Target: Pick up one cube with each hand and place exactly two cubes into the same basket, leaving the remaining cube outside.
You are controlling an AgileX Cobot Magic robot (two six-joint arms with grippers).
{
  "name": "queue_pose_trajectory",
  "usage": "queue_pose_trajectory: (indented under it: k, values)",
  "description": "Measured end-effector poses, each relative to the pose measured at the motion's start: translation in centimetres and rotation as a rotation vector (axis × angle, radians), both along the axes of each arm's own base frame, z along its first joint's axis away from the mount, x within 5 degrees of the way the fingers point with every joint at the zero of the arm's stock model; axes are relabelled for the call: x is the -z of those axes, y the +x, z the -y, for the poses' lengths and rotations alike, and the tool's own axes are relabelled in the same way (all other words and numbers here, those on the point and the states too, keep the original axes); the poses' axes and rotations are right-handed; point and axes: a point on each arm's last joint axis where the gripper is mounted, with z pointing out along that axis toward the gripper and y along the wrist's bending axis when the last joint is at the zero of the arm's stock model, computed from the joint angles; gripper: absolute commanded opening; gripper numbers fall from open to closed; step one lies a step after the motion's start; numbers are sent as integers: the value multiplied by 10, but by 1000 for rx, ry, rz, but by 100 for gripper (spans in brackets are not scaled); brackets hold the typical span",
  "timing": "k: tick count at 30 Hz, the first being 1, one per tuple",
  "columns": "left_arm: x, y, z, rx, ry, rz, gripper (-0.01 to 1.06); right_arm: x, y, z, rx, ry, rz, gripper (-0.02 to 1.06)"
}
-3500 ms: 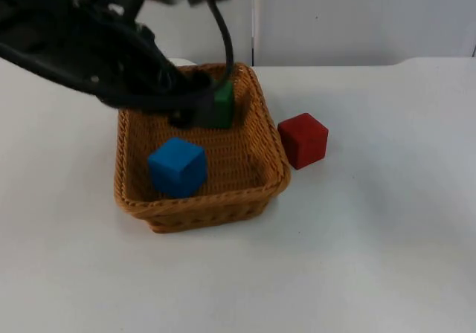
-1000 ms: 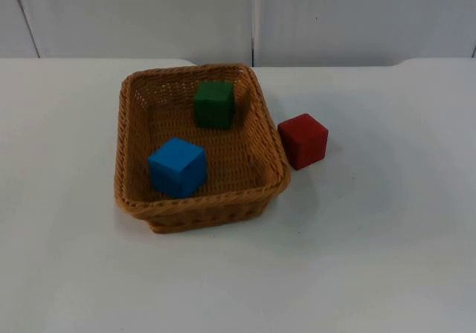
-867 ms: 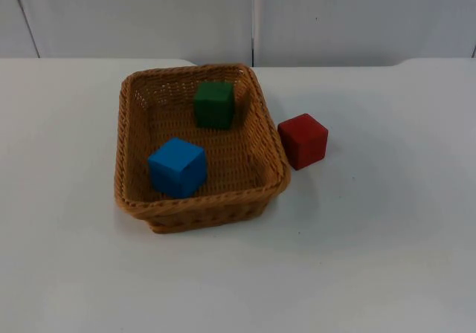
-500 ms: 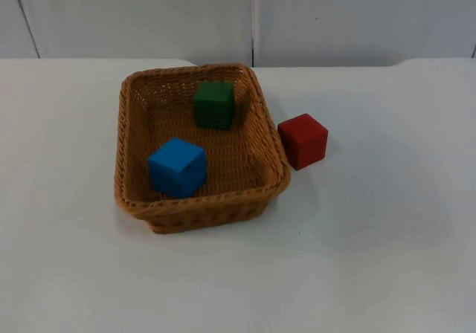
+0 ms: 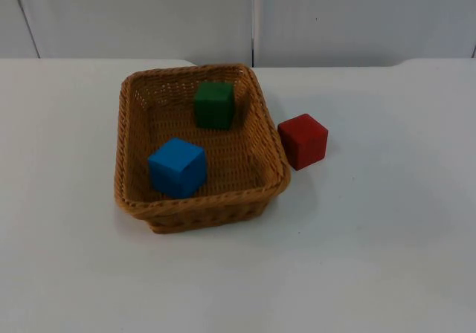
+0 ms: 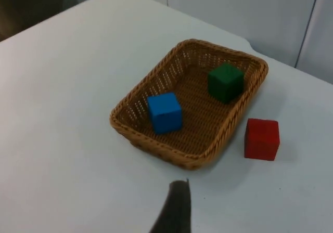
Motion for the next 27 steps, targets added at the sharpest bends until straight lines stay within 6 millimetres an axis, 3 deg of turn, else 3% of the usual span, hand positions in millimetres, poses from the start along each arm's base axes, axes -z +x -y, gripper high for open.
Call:
queue_pose_trajectory:
  k: [13,23,27]
  values:
    - [8,-32,-17,-33,-18,37,88,-8,-46,27,5,49,76,73]
    - [15,-48,-33,-142,-45,50,88,-4,-68,50,115,44,77,73]
    - [21,-57,-38,-157,-58,39,88,1,-85,64,153,50,90,73]
